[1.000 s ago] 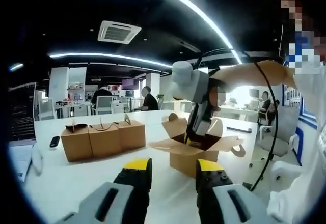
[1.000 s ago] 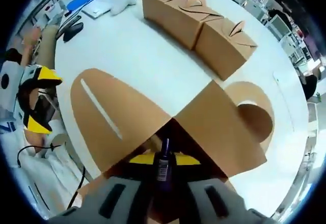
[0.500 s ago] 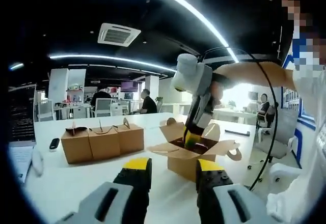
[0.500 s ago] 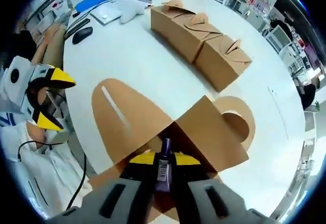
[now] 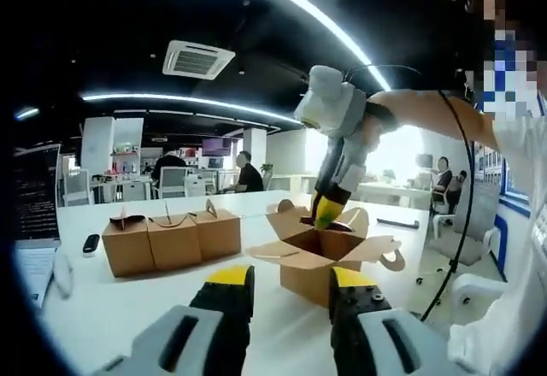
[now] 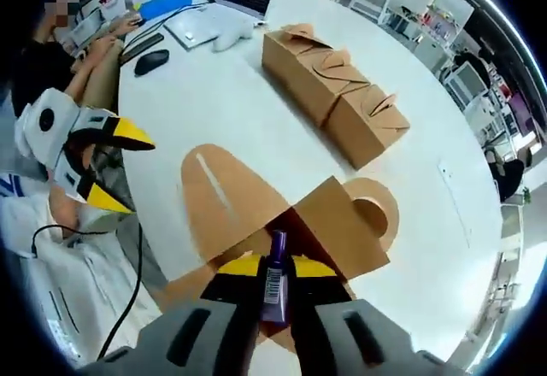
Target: Pick up one paper box from the group, open the paper box, and remove the item inside
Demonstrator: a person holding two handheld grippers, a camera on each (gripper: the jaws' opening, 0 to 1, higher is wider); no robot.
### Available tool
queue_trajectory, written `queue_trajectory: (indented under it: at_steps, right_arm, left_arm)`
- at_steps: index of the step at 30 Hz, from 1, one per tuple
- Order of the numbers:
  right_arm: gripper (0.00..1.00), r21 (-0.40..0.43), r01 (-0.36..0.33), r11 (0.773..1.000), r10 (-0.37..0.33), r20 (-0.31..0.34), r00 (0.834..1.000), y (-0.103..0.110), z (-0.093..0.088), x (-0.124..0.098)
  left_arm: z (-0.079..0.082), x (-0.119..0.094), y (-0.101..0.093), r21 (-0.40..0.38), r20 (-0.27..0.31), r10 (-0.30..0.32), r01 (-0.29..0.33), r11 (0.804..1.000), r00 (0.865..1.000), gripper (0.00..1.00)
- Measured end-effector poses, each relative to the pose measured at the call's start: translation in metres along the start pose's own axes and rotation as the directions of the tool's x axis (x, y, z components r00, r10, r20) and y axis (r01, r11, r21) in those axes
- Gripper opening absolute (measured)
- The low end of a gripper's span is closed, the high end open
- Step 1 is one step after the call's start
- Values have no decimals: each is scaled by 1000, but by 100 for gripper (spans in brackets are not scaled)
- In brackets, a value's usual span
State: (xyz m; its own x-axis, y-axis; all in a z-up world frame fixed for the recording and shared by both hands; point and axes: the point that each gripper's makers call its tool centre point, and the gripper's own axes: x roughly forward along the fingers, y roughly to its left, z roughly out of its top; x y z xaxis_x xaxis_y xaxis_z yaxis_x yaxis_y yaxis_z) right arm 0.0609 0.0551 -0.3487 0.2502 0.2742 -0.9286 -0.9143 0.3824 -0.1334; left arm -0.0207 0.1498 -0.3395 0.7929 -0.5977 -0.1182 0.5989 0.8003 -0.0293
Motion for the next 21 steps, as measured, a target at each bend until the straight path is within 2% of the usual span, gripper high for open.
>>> queue_trajectory:
  at_steps: [8,21]
  right_arm:
    - [12,-30,12,999,-11,37,999,5,0,-23]
    - [12,-44,28,999,-26,57,998,8,-12,-39]
  left_arm:
    - [1,3,-5,10,1,-10,10,1000,1000,36]
    - [-1,7,-6,20,-1,-7,7,1000,1000,37]
